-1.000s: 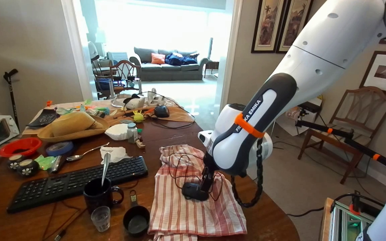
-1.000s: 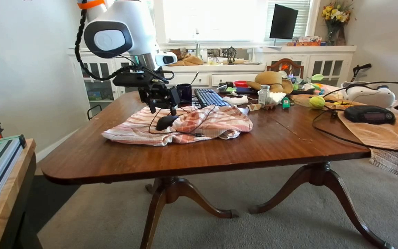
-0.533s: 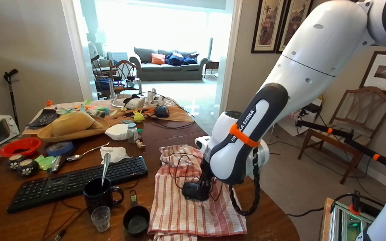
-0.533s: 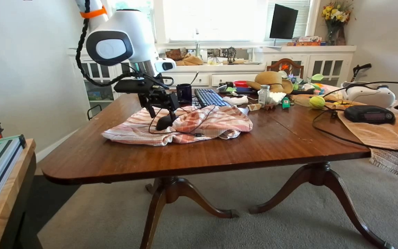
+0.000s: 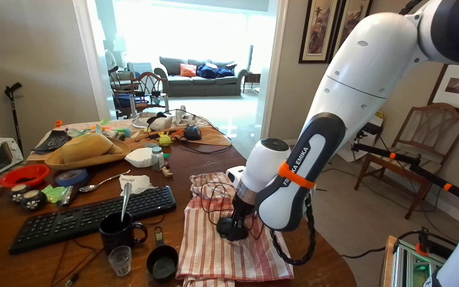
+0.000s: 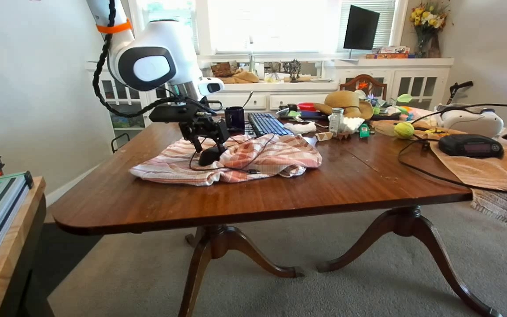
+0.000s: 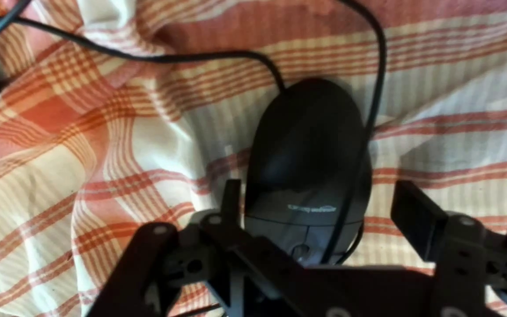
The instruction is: Move the computer mouse to the left
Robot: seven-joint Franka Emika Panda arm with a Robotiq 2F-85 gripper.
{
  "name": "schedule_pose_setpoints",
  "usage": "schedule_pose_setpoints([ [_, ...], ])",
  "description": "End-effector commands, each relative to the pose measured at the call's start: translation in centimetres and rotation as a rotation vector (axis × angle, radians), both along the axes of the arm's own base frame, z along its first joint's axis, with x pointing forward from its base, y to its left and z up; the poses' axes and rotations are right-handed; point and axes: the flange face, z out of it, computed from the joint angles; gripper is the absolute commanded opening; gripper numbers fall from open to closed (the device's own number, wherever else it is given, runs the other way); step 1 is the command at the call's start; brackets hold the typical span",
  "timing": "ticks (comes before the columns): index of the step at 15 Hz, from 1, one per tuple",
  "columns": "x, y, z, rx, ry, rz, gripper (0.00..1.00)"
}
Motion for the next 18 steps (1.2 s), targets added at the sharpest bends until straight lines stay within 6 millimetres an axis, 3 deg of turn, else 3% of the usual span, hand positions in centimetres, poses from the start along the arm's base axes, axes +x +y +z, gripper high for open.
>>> schedule_pose_setpoints([
  [1, 0.5, 0.0, -1.1, -0.006, -0.011, -0.016, 0.73],
  [2, 0.6, -0.2, -1.2, -0.009, -0.013, -0.022, 0.75],
  [4, 0.8, -0.4, -1.2, -0.009, -0.015, -0.031, 0.51],
  [6, 1.0, -0.5, -1.1, -0.007, -0.011, -0.039, 0.42],
  [9, 0.6, 1.0, 0.9, 0.034, -0.003, -0.046, 0.42],
  [14, -0.2, 6.6, 6.5, 0.132, 0.015, -0.009, 0.42],
  [18, -0.4, 9.2, 9.4, 0.140, 0.060, 0.003, 0.42],
])
